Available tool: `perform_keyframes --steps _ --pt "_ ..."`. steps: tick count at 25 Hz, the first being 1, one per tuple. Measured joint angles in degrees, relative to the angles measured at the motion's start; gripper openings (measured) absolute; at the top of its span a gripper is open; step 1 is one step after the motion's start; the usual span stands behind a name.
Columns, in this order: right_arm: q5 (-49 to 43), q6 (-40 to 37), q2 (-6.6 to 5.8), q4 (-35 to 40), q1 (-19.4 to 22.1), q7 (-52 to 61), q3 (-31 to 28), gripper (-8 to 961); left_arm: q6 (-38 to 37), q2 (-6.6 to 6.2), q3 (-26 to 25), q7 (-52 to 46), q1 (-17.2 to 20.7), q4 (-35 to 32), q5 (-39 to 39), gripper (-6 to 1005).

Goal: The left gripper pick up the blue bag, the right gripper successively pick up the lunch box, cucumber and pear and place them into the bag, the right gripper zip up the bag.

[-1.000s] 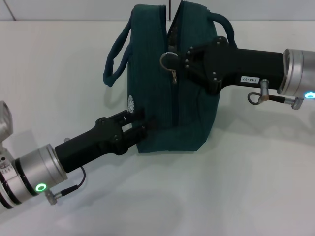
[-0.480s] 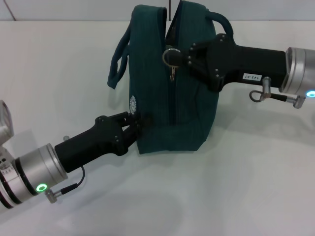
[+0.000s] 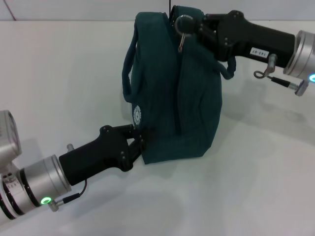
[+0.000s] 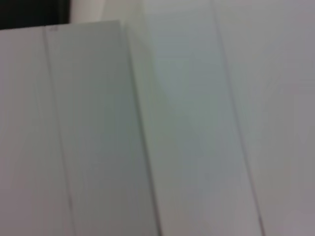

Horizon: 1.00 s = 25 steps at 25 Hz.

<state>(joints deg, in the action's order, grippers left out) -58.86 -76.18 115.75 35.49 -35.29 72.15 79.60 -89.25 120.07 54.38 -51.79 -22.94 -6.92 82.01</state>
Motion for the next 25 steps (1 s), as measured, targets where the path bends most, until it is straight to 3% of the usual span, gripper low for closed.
perform_keyframes --steps 13,19,25 --pt "1.35 0.65 -0.02 -1.56 0.25 -0.33 -2.15 15 -1.87 -0.57 3.36 4.50 1.43 -0.10 0.15 97" --pt "1.23 -3.43 0.08 -1.57 1.33 -0.44 -1.79 15 -6.74 -1.93 3.38 5.22 4.95 -3.41 0.25 92" --pt "1.08 -3.28 0.04 -1.57 1.47 -0.73 -1.86 15 -9.93 -3.91 3.52 5.08 5.35 -3.97 0.60 76"
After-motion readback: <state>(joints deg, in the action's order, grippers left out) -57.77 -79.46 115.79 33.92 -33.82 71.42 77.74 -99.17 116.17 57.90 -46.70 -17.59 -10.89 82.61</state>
